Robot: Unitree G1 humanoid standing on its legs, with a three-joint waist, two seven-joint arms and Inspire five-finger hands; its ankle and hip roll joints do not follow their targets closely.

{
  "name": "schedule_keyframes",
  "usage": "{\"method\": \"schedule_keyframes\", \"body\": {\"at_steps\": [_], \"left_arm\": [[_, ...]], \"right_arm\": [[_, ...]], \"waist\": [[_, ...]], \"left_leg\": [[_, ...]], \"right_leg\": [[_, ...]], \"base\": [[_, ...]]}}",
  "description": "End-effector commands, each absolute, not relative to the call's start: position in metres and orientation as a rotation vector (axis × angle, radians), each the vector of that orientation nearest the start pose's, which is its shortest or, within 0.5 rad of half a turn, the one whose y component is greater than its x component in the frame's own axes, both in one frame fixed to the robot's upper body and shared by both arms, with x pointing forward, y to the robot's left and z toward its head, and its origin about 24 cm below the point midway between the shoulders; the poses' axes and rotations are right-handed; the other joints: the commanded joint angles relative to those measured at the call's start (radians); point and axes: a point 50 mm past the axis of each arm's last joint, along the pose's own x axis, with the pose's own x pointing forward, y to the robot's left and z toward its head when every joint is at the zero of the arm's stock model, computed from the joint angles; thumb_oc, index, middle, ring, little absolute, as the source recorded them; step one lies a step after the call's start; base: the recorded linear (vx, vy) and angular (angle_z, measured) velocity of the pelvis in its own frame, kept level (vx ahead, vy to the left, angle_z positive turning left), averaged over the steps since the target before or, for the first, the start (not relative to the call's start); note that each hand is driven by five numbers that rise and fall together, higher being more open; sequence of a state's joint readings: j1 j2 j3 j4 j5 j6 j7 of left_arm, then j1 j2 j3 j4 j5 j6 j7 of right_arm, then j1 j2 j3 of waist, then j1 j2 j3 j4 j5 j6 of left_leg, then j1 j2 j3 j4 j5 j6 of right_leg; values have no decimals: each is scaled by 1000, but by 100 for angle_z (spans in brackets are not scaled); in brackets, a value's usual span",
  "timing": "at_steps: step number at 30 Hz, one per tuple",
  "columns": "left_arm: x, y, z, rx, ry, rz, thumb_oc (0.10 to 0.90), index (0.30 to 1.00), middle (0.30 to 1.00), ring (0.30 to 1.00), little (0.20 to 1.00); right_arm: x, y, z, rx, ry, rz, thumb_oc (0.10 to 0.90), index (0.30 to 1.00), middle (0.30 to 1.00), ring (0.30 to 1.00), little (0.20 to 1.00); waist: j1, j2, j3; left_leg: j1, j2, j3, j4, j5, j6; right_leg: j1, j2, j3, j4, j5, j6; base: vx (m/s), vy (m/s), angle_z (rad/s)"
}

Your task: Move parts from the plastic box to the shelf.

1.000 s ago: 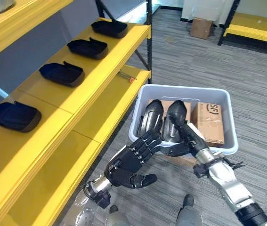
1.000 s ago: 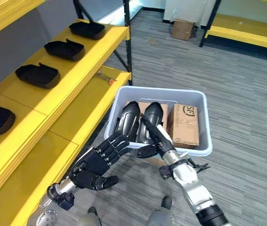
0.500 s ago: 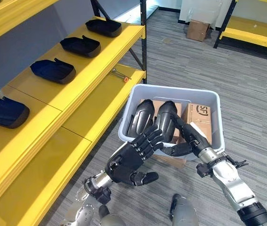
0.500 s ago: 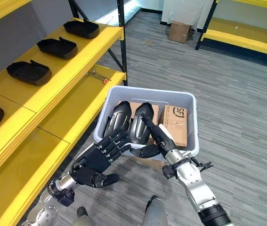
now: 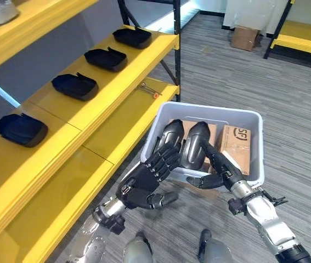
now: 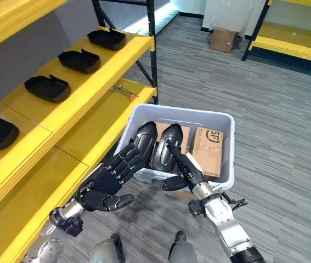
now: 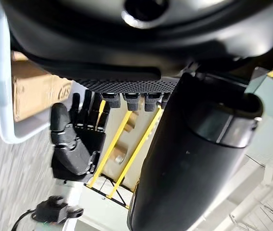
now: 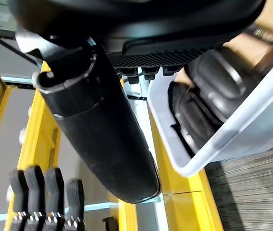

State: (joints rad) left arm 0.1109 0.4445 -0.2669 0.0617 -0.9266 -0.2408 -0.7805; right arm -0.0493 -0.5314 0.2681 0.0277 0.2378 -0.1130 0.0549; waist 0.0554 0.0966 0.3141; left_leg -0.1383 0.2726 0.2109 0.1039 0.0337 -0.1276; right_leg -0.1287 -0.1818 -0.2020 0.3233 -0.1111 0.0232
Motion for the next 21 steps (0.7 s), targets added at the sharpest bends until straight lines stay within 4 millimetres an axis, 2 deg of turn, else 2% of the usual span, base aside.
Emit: {"method": "schedule_keyframes", "body": {"at_steps": [1, 2, 3, 4, 6, 11, 17, 19, 21], "left_arm": [[206, 177, 71, -455, -338, -850, 900, 1000, 1000, 1000, 1000], [206, 177, 71, -452, -335, -852, 900, 1000, 1000, 1000, 1000], [208, 177, 71, -451, -332, -857, 900, 1000, 1000, 1000, 1000], [208, 177, 71, -451, -332, -857, 900, 1000, 1000, 1000, 1000], [210, 175, 71, -452, -322, -868, 900, 1000, 1000, 1000, 1000], [212, 175, 74, -444, -329, -885, 900, 1000, 1000, 1000, 1000], [213, 177, 75, -442, -332, -889, 900, 1000, 1000, 1000, 1000], [211, 180, 71, -437, -322, -893, 900, 1000, 1000, 1000, 1000], [210, 178, 70, -448, -311, -939, 900, 1000, 1000, 1000, 1000]], "right_arm": [[257, -163, 101, -202, -307, 350, 900, 1000, 1000, 1000, 1000], [257, -163, 101, -199, -303, 349, 900, 1000, 1000, 1000, 1000], [254, -165, 100, -198, -300, 348, 900, 1000, 1000, 1000, 1000], [254, -165, 100, -198, -300, 348, 900, 1000, 1000, 1000, 1000], [250, -168, 98, -191, -294, 336, 900, 1000, 1000, 1000, 1000], [251, -171, 102, -188, -320, 327, 900, 1000, 1000, 1000, 1000], [254, -171, 110, -199, -369, 315, 900, 1000, 1000, 1000, 1000], [255, -173, 114, -205, -394, 294, 900, 1000, 1000, 1000, 1000], [256, -177, 121, -197, -411, 260, 900, 1000, 1000, 1000, 1000]], "waist": [[14, -40, -23], [12, -42, -26], [3, -47, -32], [3, -47, -32], [-7, -59, -33], [-11, -77, -36], [4, -98, -45], [13, -114, -56], [20, -135, -80]], "left_leg": [[-58, 27, -19, -5, 172, -19], [-51, 26, -5, 1, 154, -14], [-36, 17, 15, 13, 110, -1], [-36, 17, 15, 13, 110, -1], [-19, -12, 14, 50, 52, 18], [0, -63, 13, 68, -2, 49], [-5, -88, 50, 95, -47, 87], [-2, -104, 71, 100, -68, 107], [2, -147, 82, 90, -100, 150]], "right_leg": [[134, 82, -57, 52, -143, -22], [133, 78, -60, 59, -146, -21], [127, 73, -66, 72, -148, -19], [127, 73, -66, 72, -148, -19], [122, 59, -58, 85, -144, -11], [114, 33, -37, 59, -109, 18], [122, 10, -46, 59, -115, 34], [141, 10, -56, 81, -135, 39], [138, 25, -70, 199, -105, 60]], "base": [[288, 141, -82], [209, 150, -96], [138, 109, -61], [195, 172, -42], [195, 200, 5], [154, 222, 0], [67, 167, -7], [55, 165, -1], [58, 178, 0]]}}
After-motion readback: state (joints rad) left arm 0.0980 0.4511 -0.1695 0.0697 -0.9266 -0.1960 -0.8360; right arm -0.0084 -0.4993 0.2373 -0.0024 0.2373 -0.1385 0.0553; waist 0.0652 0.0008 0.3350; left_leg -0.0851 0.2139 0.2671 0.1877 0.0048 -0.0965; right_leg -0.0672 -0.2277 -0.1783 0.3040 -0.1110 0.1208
